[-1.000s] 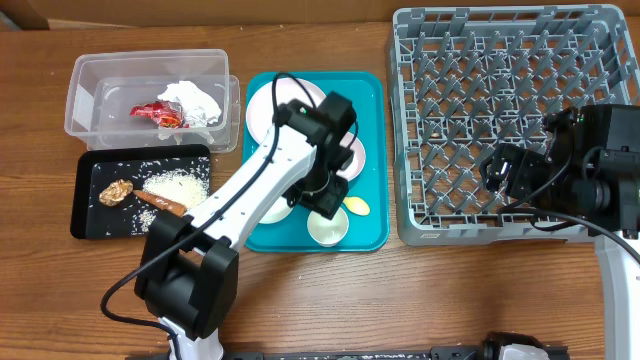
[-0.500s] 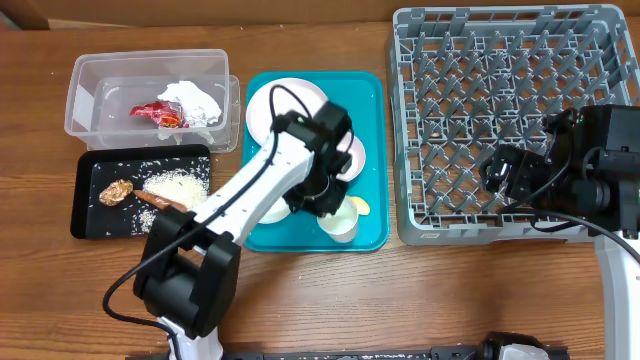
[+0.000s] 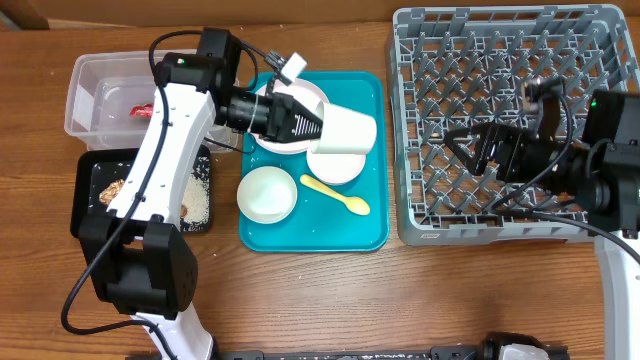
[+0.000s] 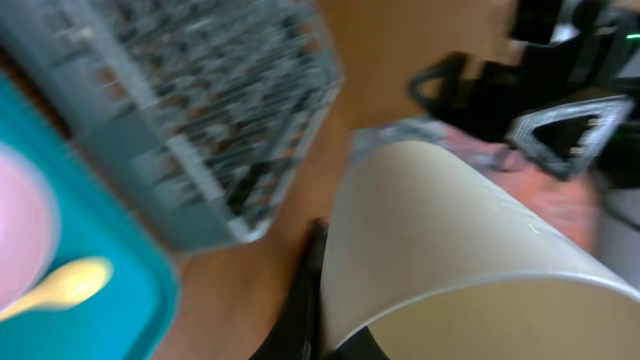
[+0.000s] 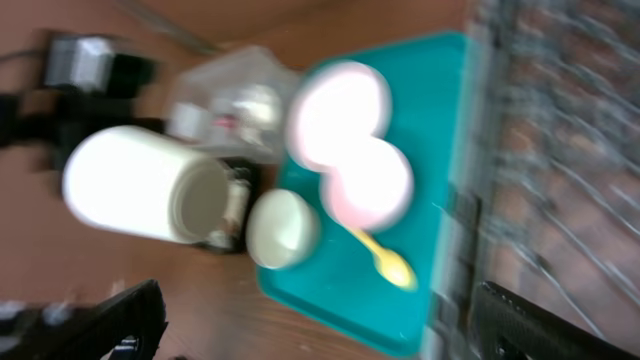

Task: Sort waste into correct bins and load items into the dishwasher
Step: 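Hand the white cup to the right gripper and move it over the rack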

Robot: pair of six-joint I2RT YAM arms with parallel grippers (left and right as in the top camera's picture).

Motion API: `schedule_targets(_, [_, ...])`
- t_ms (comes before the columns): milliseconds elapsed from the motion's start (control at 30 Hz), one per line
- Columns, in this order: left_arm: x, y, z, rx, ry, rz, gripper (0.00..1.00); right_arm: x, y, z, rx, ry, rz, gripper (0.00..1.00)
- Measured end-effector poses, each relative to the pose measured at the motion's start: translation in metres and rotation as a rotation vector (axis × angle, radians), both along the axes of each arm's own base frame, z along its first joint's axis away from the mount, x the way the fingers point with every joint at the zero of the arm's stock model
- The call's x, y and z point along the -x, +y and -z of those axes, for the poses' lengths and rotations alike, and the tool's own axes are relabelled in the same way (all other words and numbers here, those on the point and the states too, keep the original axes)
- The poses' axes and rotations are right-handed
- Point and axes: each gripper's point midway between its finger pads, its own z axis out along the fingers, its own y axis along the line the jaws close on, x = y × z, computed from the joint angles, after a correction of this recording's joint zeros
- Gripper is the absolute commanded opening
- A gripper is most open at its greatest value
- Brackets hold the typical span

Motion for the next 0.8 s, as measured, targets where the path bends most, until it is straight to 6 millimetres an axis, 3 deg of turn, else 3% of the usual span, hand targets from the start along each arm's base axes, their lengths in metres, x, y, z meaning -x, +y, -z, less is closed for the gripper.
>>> schedule_targets(100, [0.005, -0.007, -0.023, 0.141, -0.003, 0.032, 0.04, -0.001, 0.02, -0.026, -0.077, -0.126, -0.12, 1.0])
schedule_targets(267, [0.015, -0.019, -0.04, 0.24, -0.001, 0.078, 0.04, 0.008, 0.061, -0.052, -0.153, -0.258, -0.321, 1.0])
schedule_targets(433, [0.027, -0.032, -0.045, 0.269, 0.01, 0.123, 0.04, 0.01, 0.098, -0.051, -0.196, -0.278, -0.465, 0.96])
schedule_targets(567, [0.032, -0.039, -0.046, 0.275, 0.015, 0.143, 0.04, 0.006, 0.122, -0.042, -0.221, -0.254, -0.533, 0.78])
schedule_targets(800, [0.032, -0.038, -0.049, 0.29, 0.018, 0.145, 0.04, 0.008, 0.133, -0.038, -0.224, -0.245, -0.562, 0.61])
